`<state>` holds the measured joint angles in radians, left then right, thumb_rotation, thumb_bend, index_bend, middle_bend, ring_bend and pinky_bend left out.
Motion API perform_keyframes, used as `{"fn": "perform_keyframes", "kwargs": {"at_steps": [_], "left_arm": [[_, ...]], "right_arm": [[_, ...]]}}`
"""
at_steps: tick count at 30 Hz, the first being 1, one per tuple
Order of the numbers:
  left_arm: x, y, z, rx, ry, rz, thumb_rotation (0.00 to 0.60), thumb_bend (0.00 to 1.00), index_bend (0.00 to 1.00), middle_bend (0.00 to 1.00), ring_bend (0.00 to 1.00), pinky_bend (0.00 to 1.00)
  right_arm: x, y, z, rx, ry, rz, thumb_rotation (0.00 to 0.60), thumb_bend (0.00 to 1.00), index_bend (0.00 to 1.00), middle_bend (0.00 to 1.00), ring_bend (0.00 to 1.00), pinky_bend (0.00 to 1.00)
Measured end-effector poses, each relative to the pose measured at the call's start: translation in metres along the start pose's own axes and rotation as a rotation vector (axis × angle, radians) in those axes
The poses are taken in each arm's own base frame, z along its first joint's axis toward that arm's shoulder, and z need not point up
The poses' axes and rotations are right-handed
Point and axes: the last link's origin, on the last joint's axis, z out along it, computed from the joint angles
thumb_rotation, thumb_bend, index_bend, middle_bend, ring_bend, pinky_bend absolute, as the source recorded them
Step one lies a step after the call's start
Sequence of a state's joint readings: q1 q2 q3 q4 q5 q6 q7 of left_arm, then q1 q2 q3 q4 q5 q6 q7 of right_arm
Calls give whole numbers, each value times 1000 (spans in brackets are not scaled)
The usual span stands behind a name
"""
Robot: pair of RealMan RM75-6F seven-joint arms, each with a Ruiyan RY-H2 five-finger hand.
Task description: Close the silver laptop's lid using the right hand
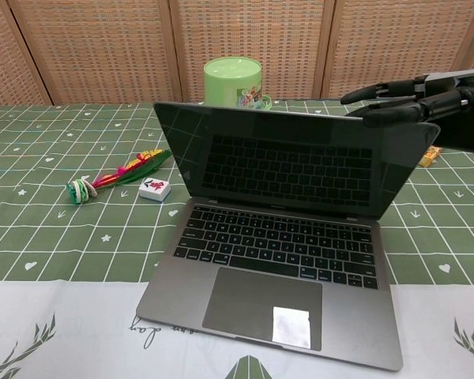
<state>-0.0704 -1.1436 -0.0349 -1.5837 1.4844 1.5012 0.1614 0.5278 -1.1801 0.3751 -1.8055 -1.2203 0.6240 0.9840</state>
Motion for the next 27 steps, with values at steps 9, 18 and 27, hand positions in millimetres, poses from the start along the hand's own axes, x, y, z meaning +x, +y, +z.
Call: {"fn": "perform_keyframes", "kwargs": {"at_steps": [9, 18, 27], "left_arm": [[-1, 1, 0, -5, -3, 1, 600, 0, 0, 0, 0, 0], [-1, 2, -1, -7, -7, 2, 600, 0, 0, 0, 0, 0], [-1, 2, -1, -10, -8, -5, 600, 0, 0, 0, 0, 0]], "right_arm": [[-2, -4, -4, -29, -53, 30, 600, 368, 337, 429, 448, 452], [-11, -3, -5, -103, -113, 81, 600, 346, 337, 429, 452, 457], [-21, -1, -5, -166, -176, 94, 600, 333, 337, 429, 452, 457]]}}
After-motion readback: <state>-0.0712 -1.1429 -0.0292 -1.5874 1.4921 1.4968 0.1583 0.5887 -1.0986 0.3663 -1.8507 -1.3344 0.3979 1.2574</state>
